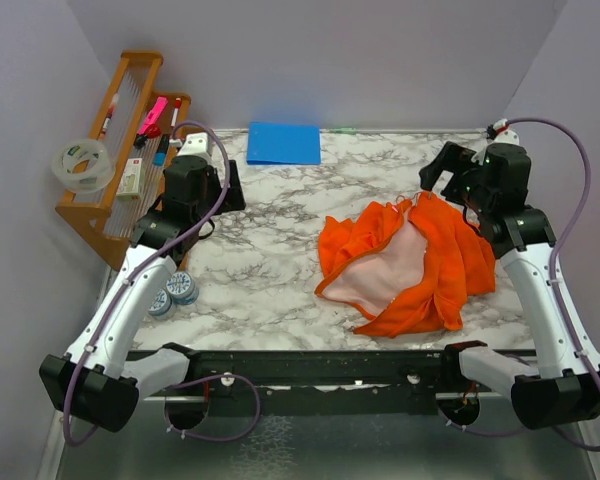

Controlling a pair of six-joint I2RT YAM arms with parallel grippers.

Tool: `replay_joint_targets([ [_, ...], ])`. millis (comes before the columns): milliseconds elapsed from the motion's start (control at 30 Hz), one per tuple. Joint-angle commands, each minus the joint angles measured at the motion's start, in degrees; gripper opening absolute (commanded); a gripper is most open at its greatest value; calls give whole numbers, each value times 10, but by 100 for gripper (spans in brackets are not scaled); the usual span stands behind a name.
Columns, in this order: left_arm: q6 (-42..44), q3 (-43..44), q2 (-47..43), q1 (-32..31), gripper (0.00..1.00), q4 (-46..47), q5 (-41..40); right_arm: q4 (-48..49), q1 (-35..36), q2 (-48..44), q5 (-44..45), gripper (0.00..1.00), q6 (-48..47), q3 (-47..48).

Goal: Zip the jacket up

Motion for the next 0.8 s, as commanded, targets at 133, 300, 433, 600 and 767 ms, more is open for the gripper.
replay_joint_targets([
  [133,-48,-19,34,-121,99,17,-2,-106,-1,-2,50,100,22,-28],
  [300,-69,-64,57,-189,99,89,47,-123,-1,12,85,100,41,-63],
  [433,-52,-88,57,-193,99,154,118,-126,-1,60,26,100,47,-57],
  [600,-2,-76,54,-192,99,130,97,-124,0,91,-6,100,47,-45],
  [767,22,-96,8,-191,99,102,1,-134,-1,136,-15,100,32,-33],
])
